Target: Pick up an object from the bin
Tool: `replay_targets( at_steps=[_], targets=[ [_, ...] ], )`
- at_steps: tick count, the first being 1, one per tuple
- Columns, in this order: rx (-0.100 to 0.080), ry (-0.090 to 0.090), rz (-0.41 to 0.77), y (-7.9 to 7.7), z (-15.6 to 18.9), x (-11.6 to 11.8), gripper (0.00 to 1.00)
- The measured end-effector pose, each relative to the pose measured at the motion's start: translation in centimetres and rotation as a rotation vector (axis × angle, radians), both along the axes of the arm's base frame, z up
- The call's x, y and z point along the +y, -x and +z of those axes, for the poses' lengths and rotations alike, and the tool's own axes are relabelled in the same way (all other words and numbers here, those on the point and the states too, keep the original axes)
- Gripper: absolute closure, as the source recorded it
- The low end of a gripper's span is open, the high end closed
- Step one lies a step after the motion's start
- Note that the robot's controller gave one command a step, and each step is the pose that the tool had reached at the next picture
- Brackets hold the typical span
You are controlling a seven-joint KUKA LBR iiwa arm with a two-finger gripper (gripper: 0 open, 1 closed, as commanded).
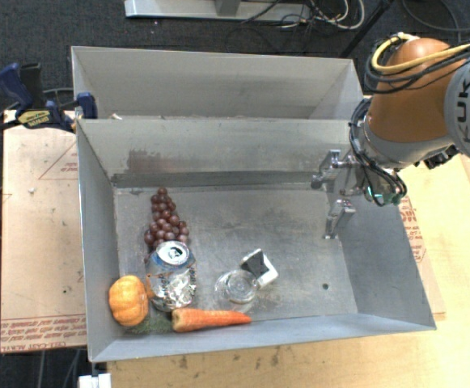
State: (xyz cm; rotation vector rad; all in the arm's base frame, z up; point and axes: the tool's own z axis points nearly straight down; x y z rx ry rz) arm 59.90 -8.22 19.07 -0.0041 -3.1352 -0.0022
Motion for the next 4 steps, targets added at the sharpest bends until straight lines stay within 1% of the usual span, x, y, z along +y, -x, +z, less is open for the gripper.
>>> replay_targets(
  at_steps=[1,2,3,4],
  targets=[
    [-0.008,0.001,0.002,-0.2,0.4,0.0,0.0],
    [-0.009,0.001,0.125,2.6,-4.5,4.1,0.0],
    [-0.007,-0.001,0.383,3.8,-6.7,8.2,0.0],
    [-0.005,-0.001,0.448,6.9,-4.8,10.3,0.0]
  ],
)
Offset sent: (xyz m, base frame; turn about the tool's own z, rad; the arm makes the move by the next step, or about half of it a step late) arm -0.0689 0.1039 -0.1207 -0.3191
